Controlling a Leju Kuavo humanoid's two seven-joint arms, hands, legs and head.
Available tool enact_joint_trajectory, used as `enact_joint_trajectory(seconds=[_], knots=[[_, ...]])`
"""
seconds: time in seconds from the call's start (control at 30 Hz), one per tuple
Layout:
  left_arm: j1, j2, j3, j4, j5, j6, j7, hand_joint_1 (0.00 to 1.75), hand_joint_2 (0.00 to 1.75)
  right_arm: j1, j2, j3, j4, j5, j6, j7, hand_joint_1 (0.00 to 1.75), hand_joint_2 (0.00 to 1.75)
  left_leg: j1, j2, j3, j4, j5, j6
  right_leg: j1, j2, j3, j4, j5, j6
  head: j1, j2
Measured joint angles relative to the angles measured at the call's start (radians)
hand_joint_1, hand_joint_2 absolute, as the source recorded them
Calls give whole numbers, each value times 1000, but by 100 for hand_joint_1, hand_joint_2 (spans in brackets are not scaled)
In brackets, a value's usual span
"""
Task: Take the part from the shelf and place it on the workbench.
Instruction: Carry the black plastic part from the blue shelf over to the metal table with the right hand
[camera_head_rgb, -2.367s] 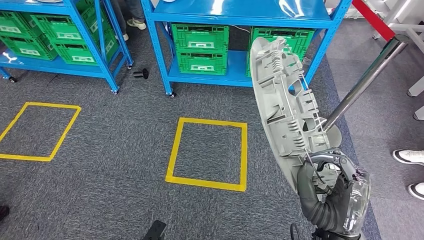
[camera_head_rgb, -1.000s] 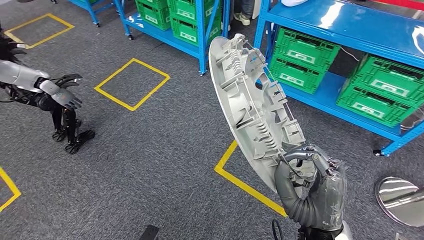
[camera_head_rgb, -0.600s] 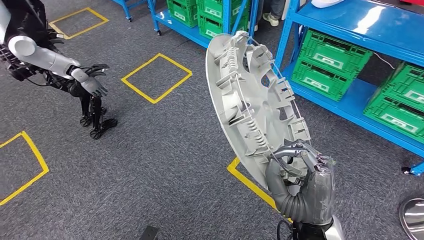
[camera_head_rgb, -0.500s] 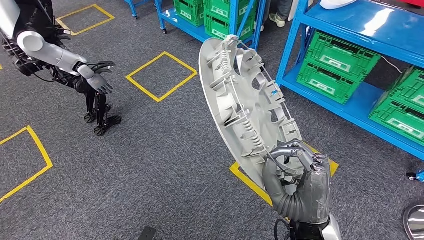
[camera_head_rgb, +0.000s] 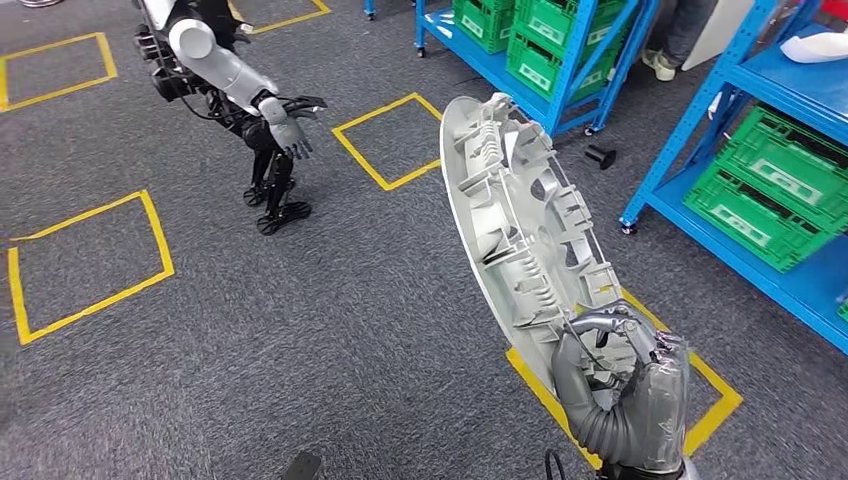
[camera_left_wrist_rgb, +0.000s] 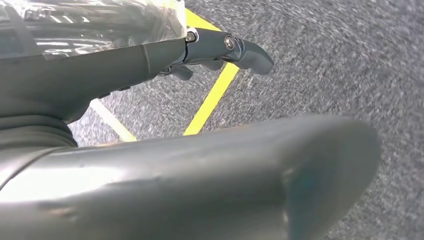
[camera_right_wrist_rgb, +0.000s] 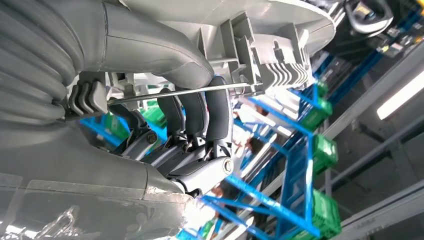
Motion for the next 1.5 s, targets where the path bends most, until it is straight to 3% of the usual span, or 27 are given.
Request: enact_joint_trajectory(seconds=[0.03,0.1,0.17,0.23,0.3,0.37,0.4,0.47,0.53,0.6,0.67,0.73,0.8,0.87,0.9,0.93,0.97,1.03,1.1,1.17,1.2,1.27,1.3,1.33,1.4,1.43,1.5], knots=[[-1,-1,0,0,-1,1,0,0,175,3,-3,-3,-4,1,0,1,175,175,0,-12,-4,5,-1,-4,-2,17,21,-50,20,-1,1,0],[0,-4,-2,0,-4,1,1,0,175,6,-7,-9,-10,4,-2,1,175,175,3,-32,-13,10,0,-15,-1,33,35,-84,23,-5,2,0],[3,-5,-5,0,-5,1,2,0,175,7,-10,-14,-15,5,-2,3,175,175,6,-38,-19,11,0,-26,0,13,37,-89,26,-14,2,0],[1,-6,-10,0,-6,2,6,0,175,7,-11,-18,-19,5,-2,6,175,175,3,10,-38,51,-26,-37,-3,-13,46,-96,28,-26,-6,0],[-6,-6,-15,0,-7,1,11,0,175,8,-12,-24,-23,5,-2,11,175,175,5,67,-89,163,-82,-47,-1,-42,52,-98,25,-34,-14,0],[-12,-7,-17,0,-7,1,15,0,175,8,-13,-31,-24,5,-2,16,175,175,10,79,-139,270,-118,-53,0,-69,55,-97,21,-35,-16,0],[-14,-8,-18,0,-7,1,16,0,175,7,-13,-34,-24,4,-2,19,175,175,11,81,-144,282,-113,-54,1,-81,57,-97,19,-34,-17,0],[-16,-8,-18,0,-7,1,19,0,175,6,-14,-37,-24,3,0,22,175,175,10,94,-95,190,-54,-49,2,-105,64,-97,14,-31,-20,0],[-21,-7,-18,0,-7,1,19,0,175,6,-14,-41,-25,3,1,23,175,175,-3,145,-27,63,-9,-34,6,-128,72,-97,6,-24,-24,0],[-27,-7,-18,0,-7,1,20,0,175,3,-14,-43,-26,3,1,24,175,175,-15,174,-5,16,-6,-18,11,-151,76,-98,2,-14,-25,0],[-27,-7,-18,0,-6,2,21,0,175,-1,-15,-44,-27,1,2,25,175,175,-14,152,-8,9,-2,-7,11,-168,79,-100,-2,-3,-26,0],[-26,-6,-18,0,-5,2,23,0,175,-5,-15,-47,-27,-2,3,26,175,175,-9,126,-6,0,4,4,6,-126,69,-71,-26,5,-23,0],[-32,-6,-18,-1,-5,1,25,0,175,-7,-16,-50,-28,-3,4,27,175,175,-6,98,-6,-3,7,10,3,-62,17,35,-80,8,-14,0],[-35,-7,-18,-1,-5,1,27,0,175,-7,-17,-52,-27,-4,5,29,175,175,-6,67,-6,-2,7,12,4,-43,-52,160,-120,8,-7,0],[-35,-8,-18,-2,-6,1,28,0,175,-8,-17,-53,-27,-5,5,31,175,175,-6,51,-5,-1,7,12,5,-41,-69,182,-113,8,-5,0],[-35,-8,-18,-2,-6,1,30,0,175,-8,-18,-53,-26,-6,6,33,175,175,-6,35,-5,0,7,12,4,-39,-70,167,-88,7,-4,0],[-35,-8,-18,-2,-6,1,31,0,175,-9,-18,-54,-26,-6,6,35,175,175,-6,18,-5,3,6,11,3,-31,-52,116,-48,5,-2,0],[-36,-9,-18,-2,-6,1,31,0,175,-11,-19,-56,-25,-6,6,36,175,175,-5,-11,-9,12,4,5,-2,17,-3,-11,17,0,1,0],[-36,-10,-19,-2,-7,2,32,0,175,-15,-20,-58,-25,-6,6,37,175,175,-2,-35,-21,17,4,-6,-5,53,20,-72,31,-2,2,0],[-34,-10,-19,-3,-7,4,33,0,175,-18,-20,-60,-25,-6,6,38,175,175,3,-55,-28,17,7,-19,-3,38,22,-80,31,-7,2,0],[-32,-10,-19,-3,-7,5,34,0,175,-20,-21,-61,-25,-6,6,39,175,175,3,-48,-31,20,5,-25,-4,25,27,-85,32,-12,1,0],[-32,-10,-19,-4,-8,7,35,0,175,-21,-21,-63,-25,-6,6,40,175,175,0,6,-54,70,-25,-37,-5,-5,41,-97,33,-23,-7,0],[-34,-10,-20,-5,-8,7,35,0,175,-20,-21,-63,-25,-6,6,40,175,175,0,42,-79,125,-52,-43,-3,-20,47,-99,32,-27,-11,0],[-36,-10,-20,-5,-8,7,35,0,175,-20,-21,-64,-25,-6,5,40,175,175,3,65,-109,191,-81,-48,-1,-36,50,-100,29,-30,-15,0],[-36,-10,-20,-7,-8,7,35,0,175,-20,-21,-66,-24,-6,5,40,175,175,10,79,-151,279,-105,-56,2,-67,54,-99,24,-32,-17,0],[-35,-10,-20,-7,-8,7,35,0,175,-20,-21,-66,-24,-6,5,40,175,175,12,81,-147,271,-90,-57,2,-80,57,-99,21,-31,-18,0],[-34,-10,-20,-7,-10,7,35,0,175,-20,-21,-66,-24,-6,5,41,175,175,12,102,-89,159,-27,-53,3,-104,65,-99,14,-27,-21,0]])
